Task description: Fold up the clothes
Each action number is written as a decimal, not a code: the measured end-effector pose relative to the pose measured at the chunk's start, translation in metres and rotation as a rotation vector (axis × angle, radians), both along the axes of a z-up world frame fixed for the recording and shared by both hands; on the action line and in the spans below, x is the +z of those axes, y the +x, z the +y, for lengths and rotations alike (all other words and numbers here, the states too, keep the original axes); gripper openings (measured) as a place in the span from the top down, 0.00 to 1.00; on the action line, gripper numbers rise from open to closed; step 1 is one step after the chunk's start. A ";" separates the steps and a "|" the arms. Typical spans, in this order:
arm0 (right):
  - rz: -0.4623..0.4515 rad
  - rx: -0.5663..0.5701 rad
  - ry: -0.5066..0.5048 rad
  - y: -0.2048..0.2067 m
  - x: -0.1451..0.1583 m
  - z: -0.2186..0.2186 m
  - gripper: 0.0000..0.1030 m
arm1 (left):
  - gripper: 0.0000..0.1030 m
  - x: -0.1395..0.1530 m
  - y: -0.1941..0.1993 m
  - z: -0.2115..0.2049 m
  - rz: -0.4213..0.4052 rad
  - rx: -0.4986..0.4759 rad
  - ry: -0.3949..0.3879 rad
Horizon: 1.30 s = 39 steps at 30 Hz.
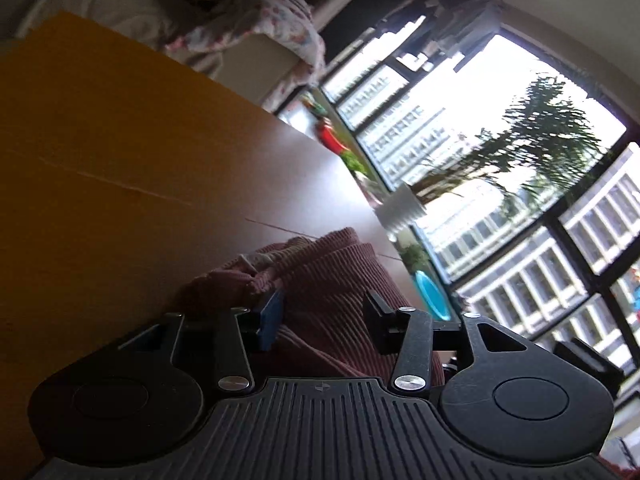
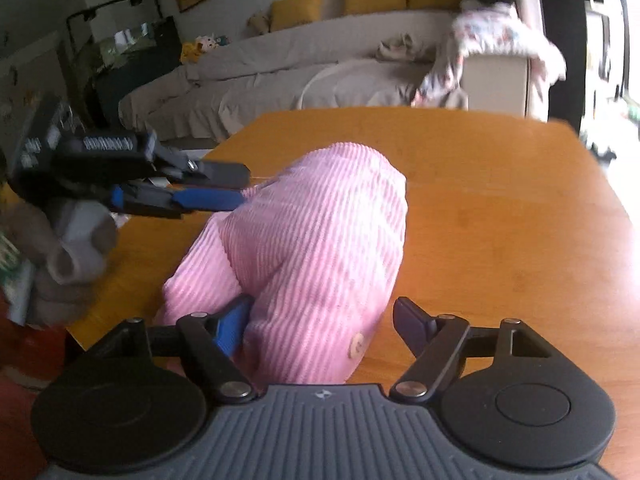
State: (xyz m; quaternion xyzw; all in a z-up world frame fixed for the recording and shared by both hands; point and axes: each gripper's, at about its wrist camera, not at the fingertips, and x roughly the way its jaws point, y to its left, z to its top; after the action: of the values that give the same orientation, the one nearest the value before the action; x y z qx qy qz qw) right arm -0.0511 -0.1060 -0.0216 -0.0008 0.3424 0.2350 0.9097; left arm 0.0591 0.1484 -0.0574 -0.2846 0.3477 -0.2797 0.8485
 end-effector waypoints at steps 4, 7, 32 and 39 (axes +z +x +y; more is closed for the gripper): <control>-0.015 -0.001 0.005 -0.004 0.000 -0.002 0.26 | 0.16 0.020 -0.026 0.001 -0.012 0.007 -0.016; 0.013 0.008 0.062 0.002 -0.004 -0.008 0.25 | 0.18 0.013 -0.038 -0.013 0.016 -0.046 0.031; 0.101 0.036 0.396 0.196 -0.014 0.016 0.44 | 0.45 0.008 0.068 0.050 -0.079 0.093 0.276; 0.083 0.016 0.412 0.271 -0.021 0.052 0.39 | 0.44 0.012 0.119 0.068 -0.100 0.145 0.300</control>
State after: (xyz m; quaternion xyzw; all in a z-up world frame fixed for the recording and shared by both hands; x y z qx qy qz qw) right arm 0.2198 -0.0543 -0.0425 0.1923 0.3244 0.3073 0.8737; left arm 0.1780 0.2161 -0.0458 -0.1647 0.3214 -0.1766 0.9156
